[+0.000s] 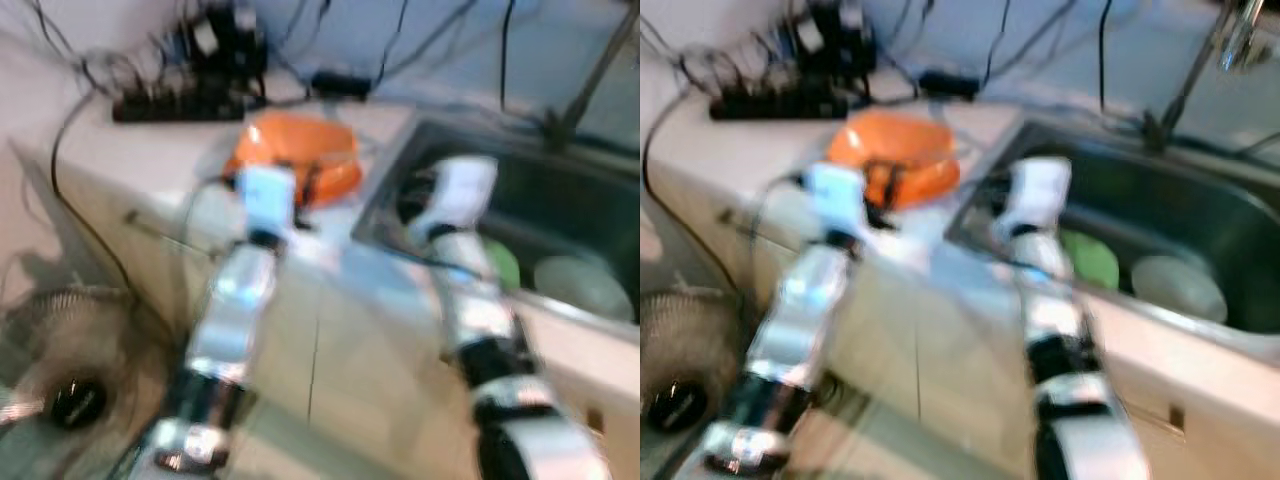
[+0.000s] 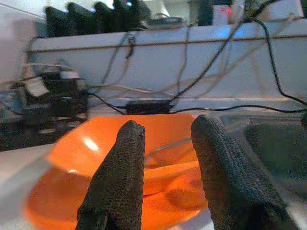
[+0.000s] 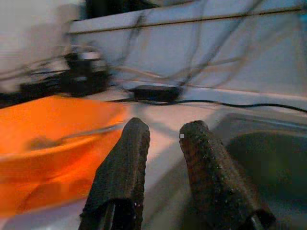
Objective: Kitchen organization
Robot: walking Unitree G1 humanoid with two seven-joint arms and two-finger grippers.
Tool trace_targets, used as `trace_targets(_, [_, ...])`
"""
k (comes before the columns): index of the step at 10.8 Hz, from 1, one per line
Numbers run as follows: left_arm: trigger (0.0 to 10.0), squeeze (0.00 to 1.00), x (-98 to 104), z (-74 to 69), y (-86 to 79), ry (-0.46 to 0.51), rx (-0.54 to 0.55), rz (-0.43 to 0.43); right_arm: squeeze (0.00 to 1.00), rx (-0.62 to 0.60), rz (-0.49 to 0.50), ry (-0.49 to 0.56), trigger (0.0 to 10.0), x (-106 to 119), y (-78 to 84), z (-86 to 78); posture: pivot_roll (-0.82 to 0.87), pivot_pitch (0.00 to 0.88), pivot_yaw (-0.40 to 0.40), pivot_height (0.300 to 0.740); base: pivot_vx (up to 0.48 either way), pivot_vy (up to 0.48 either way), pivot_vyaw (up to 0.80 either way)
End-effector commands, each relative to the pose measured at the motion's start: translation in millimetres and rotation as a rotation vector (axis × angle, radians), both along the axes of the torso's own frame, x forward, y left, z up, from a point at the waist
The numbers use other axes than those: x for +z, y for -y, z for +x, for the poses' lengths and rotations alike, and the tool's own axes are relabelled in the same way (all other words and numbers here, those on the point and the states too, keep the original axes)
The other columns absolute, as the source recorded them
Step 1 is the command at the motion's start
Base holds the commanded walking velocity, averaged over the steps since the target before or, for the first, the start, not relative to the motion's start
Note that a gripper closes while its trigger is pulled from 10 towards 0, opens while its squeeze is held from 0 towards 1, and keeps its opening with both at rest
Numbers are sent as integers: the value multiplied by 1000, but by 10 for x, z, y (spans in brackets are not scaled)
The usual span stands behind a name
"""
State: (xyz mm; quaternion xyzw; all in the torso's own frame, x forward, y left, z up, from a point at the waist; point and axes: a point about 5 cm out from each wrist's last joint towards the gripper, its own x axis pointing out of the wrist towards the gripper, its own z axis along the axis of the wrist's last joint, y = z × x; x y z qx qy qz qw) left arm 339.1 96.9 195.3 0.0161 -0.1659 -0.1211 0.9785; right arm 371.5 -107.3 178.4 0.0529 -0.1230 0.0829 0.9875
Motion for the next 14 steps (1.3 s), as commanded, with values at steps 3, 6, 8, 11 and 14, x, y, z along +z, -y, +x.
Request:
trace_targets(3, [10000, 0, 71, -16, 73, 32, -26, -3, 0, -24, -1, 13, 10000, 41, 92, 14, 181, 41, -10, 740, 221, 0, 0])
trace_targets(6, [10000, 0, 71, -19, 72, 33, -28, 0, 0, -13, 5, 1, 10000, 24, 78, 16, 181, 39, -12, 740, 404, 0, 0])
trace_targets(8, [10000, 0, 77, -20, 80, 36, -31, 0, 0, -15, -2, 13, 10000, 39, 82, 15, 181, 39, -13, 740, 388, 0, 0])
trace_targets(11, [10000, 0, 97, -44, 109, 54, -51, -5, 0, -16, -1, 15, 10000, 37, 86, 12, 180, 41, -12, 740, 0, 0, 0])
trace_targets(14, [10000, 0, 98, -44, 113, 54, -59, -2, 0, -17, -3, 13, 10000, 32, 87, 12, 180, 41, -12, 740, 0, 0, 0])
